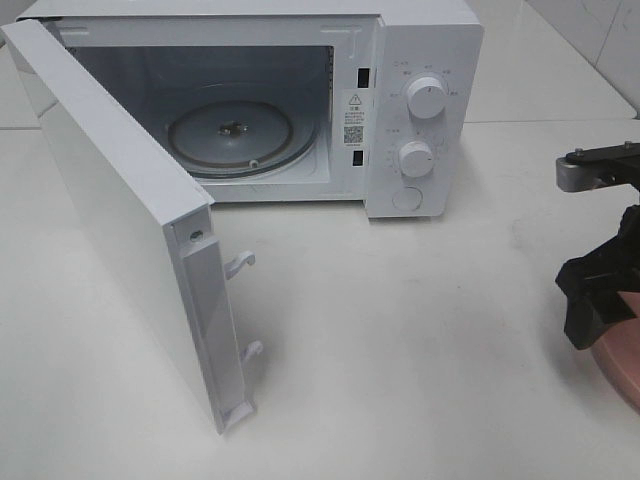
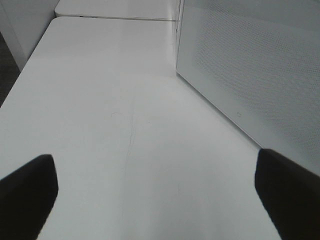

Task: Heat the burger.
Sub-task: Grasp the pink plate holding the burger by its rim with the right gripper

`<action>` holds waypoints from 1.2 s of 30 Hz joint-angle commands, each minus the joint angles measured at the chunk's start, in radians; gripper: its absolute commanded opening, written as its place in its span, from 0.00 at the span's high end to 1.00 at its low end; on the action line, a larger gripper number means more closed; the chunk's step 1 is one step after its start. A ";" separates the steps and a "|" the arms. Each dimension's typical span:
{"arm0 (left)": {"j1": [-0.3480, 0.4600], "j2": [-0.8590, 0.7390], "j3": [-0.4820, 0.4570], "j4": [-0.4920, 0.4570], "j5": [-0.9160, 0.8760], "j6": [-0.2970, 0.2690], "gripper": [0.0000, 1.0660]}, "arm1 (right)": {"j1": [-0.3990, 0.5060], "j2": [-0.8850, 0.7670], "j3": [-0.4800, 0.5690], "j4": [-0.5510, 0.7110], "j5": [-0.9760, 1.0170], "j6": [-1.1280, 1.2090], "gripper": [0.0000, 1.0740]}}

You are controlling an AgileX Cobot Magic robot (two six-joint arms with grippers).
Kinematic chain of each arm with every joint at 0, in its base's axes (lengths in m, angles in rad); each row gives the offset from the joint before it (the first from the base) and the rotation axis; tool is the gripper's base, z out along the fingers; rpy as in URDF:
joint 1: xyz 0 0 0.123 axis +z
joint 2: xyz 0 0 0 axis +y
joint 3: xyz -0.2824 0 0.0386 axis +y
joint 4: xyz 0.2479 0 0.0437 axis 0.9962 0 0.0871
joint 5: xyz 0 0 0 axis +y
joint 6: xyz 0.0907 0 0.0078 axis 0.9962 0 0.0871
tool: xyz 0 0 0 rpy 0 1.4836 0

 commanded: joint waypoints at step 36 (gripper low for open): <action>-0.006 -0.017 0.003 -0.006 -0.013 0.002 0.06 | -0.007 0.238 0.066 -0.190 -0.249 0.185 0.20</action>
